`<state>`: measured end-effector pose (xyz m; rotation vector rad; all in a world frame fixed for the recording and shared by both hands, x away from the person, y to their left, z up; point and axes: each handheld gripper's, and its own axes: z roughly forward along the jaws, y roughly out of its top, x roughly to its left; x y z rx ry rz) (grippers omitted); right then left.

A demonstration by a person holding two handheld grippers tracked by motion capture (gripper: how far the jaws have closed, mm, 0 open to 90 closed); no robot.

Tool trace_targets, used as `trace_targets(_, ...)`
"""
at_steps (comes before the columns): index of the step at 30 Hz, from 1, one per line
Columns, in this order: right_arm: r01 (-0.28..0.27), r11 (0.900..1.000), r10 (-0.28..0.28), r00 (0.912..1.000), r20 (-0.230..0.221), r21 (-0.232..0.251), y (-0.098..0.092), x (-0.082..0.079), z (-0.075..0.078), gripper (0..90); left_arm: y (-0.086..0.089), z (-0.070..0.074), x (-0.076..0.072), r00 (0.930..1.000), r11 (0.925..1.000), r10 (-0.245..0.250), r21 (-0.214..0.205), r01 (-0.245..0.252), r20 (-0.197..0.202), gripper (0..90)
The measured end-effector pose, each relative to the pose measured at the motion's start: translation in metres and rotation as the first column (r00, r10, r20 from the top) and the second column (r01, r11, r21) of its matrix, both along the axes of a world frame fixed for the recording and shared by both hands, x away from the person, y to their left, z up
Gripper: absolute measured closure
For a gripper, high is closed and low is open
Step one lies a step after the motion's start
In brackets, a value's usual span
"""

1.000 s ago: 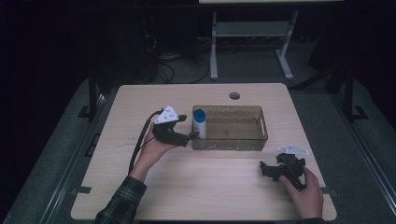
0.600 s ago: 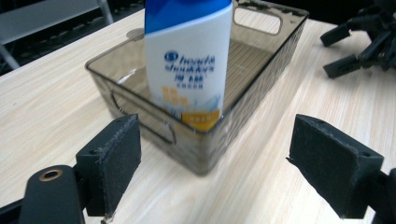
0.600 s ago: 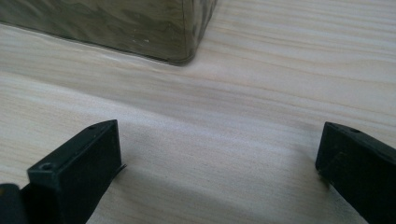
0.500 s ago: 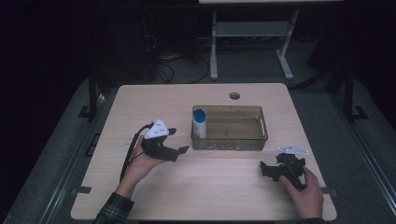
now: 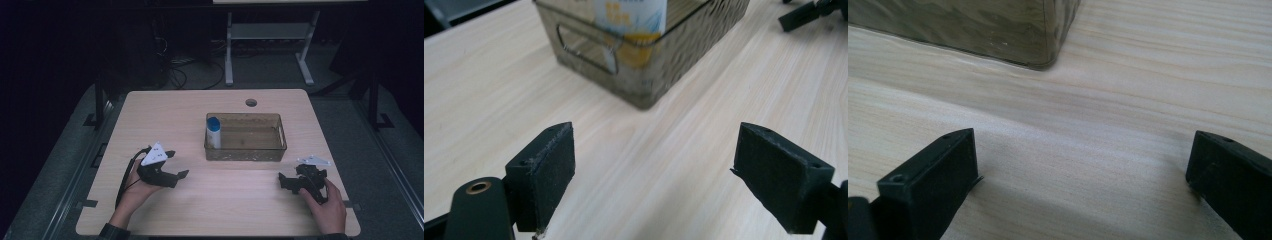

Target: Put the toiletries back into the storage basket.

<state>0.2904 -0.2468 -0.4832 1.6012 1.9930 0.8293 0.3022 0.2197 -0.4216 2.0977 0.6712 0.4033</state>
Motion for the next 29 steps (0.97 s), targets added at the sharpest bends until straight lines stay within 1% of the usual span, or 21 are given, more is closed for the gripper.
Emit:
trace_targets(3,0.000,1.0000,0.000,1.0000,0.000,0.001,0.000,0.000,0.000,0.0,0.009,-0.008,-0.005,0.9997,0.9999,0.014,0.006,-0.013,-0.018,15.9)
trace_targets(10,0.000,1.0000,0.000,1.0000,0.000,0.001,0.000,0.000,0.000,0.0,0.025,-0.023,-0.019,0.9973,0.9983,0.048,0.036,-0.046,-0.055,15.9)
trace_targets(13,0.000,1.0000,0.000,1.0000,0.000,0.000,0.000,0.000,0.000,0.0,0.030,-0.032,-0.024,0.9954,0.9943,0.067,0.088,-0.061,-0.068,15.9)
trace_targets(14,0.001,1.0000,-0.001,1.0000,0.000,0.001,0.000,0.000,0.000,0.0,0.032,-0.035,-0.026,0.9948,0.9933,0.069,0.098,-0.062,-0.074,15.9)
trace_targets(15,0.001,1.0000,-0.001,1.0000,0.000,0.002,0.000,0.000,0.000,0.0,0.034,-0.037,-0.027,0.9936,0.9931,0.073,0.098,-0.065,-0.086,16.0)
trace_targets(20,0.001,1.0000,-0.001,1.0000,0.000,0.003,0.000,0.000,0.000,0.0,0.041,-0.049,-0.036,0.9894,0.9911,0.088,0.110,-0.075,-0.116,15.9)
trace_targets(21,0.002,1.0000,-0.002,1.0000,-0.001,0.003,0.000,0.000,0.000,0.0,0.041,-0.050,-0.036,0.9891,0.9903,0.087,0.117,-0.074,-0.118,15.9)
trace_targets(23,0.003,1.0000,-0.003,1.0000,-0.001,0.003,0.000,0.000,0.000,0.0,0.042,-0.052,-0.037,0.9884,0.9913,0.091,0.106,-0.078,-0.122,15.8)
trace_targets(29,0.002,1.0000,-0.002,1.0000,-0.001,0.003,0.000,0.000,0.000,0.0,0.043,-0.053,-0.037,0.9883,0.9907,0.097,0.106,-0.085,-0.118,14.5)
